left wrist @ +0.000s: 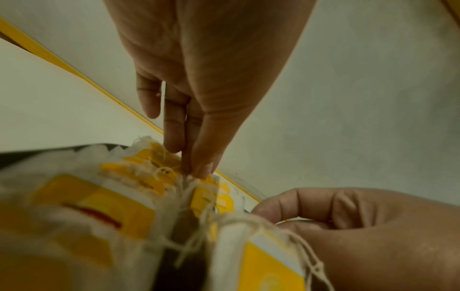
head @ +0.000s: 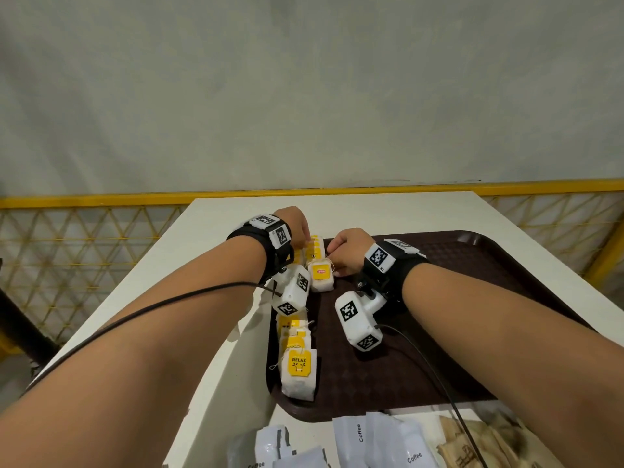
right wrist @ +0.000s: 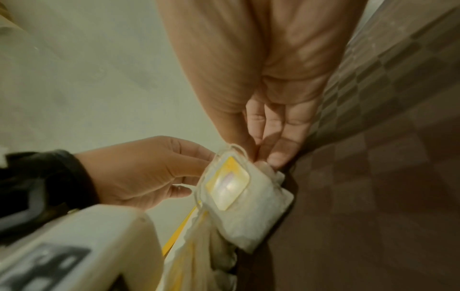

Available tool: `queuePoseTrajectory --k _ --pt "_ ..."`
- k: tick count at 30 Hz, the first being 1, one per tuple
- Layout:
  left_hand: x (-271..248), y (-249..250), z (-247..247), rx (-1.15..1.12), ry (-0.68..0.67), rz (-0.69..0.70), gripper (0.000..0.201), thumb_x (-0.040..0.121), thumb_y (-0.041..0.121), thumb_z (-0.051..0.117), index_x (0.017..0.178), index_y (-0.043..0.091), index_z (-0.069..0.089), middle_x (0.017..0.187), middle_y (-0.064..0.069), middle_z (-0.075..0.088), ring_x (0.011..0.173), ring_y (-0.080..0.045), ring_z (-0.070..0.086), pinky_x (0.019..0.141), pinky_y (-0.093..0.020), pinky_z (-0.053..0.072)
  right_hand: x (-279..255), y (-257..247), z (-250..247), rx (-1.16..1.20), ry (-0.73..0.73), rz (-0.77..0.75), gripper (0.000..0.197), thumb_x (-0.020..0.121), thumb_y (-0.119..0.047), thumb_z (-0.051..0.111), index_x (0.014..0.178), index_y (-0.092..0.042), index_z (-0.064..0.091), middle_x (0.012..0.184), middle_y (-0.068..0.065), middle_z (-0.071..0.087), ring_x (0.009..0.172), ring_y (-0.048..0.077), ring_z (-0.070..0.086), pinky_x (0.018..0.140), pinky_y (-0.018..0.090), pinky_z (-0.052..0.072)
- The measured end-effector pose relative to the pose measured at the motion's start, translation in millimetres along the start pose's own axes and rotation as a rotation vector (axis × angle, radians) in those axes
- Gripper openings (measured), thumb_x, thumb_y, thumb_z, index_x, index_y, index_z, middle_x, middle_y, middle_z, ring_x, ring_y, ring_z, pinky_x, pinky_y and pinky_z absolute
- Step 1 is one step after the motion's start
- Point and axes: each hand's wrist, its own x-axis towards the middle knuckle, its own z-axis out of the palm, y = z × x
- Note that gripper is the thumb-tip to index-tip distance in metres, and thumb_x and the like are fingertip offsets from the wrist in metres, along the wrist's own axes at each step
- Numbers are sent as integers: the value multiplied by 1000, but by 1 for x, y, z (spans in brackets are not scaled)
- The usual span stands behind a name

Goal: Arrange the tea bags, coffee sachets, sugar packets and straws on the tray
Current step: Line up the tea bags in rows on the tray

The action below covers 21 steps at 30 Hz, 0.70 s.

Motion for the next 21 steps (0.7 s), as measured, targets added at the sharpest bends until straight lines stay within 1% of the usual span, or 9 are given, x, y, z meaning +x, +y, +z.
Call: queuePoseTrajectory --k 1,3,5,8,11,15,17,20,21 --pt "-1 -2 -1 -21 19 -1 19 86 15 67 103 10 74 109 -6 69 102 -21 63 78 -26 48 0 1 0 24 4 14 26 83 7 65 71 -13 54 76 5 55 59 14 55 36 14 44" --pt "-3 -8 -5 -67 58 -2 16 84 14 69 99 10 74 106 -6 70 99 -20 64 75 -26 46 0 2 0 100 3 56 23 87 7 60 72 -10 53 74 10 56 61 17 57 45 21 53" --pt "-8 -14 -10 -93 71 4 16 83 14 70 97 10 74 104 -6 71 96 -19 63 74 -26 45 -3 5 -2 124 -24 76 21 89 6 56 74 -8 53 71 13 58 61 18 58 54 24 54" --pt "-16 -17 -11 -108 20 50 17 84 17 69 98 9 74 104 -7 70 87 -13 58 74 -25 44 -8 8 -6 100 -71 54 17 84 3 65 75 -8 56 73 13 60 67 21 61 66 30 56" --pt "-24 -12 -3 -94 -47 98 20 84 22 69 100 10 74 103 -7 70 86 -13 56 71 -24 44 -11 7 -5 65 -83 53 22 78 9 67 77 -11 59 77 13 61 69 23 62 67 31 56" --pt "-29 -6 3 -90 -67 116 25 86 31 66 101 11 73 103 -4 69 88 -13 56 78 -25 44 -13 3 -2 85 -70 67 24 78 10 68 78 -12 58 79 12 63 66 22 64 72 33 57" --pt "-29 -4 3 -65 -88 121 27 89 31 64 105 10 72 107 -5 69 89 -13 55 79 -25 42 -14 3 -1 93 -53 71 26 77 11 67 78 -13 58 83 14 63 70 25 64 75 36 58" --pt "-28 -1 0 -15 -101 105 31 90 30 62 109 6 70 106 -8 68 88 -14 54 77 -25 41 -14 0 0 94 -48 42 29 75 13 68 76 -15 58 92 16 63 77 27 63 60 27 58" --pt "-28 -1 0 1 -117 98 32 90 29 62 109 5 70 102 -8 67 87 -14 53 77 -25 41 -14 0 0 94 -54 33 30 74 13 68 75 -15 58 93 15 63 79 27 63 58 26 58"
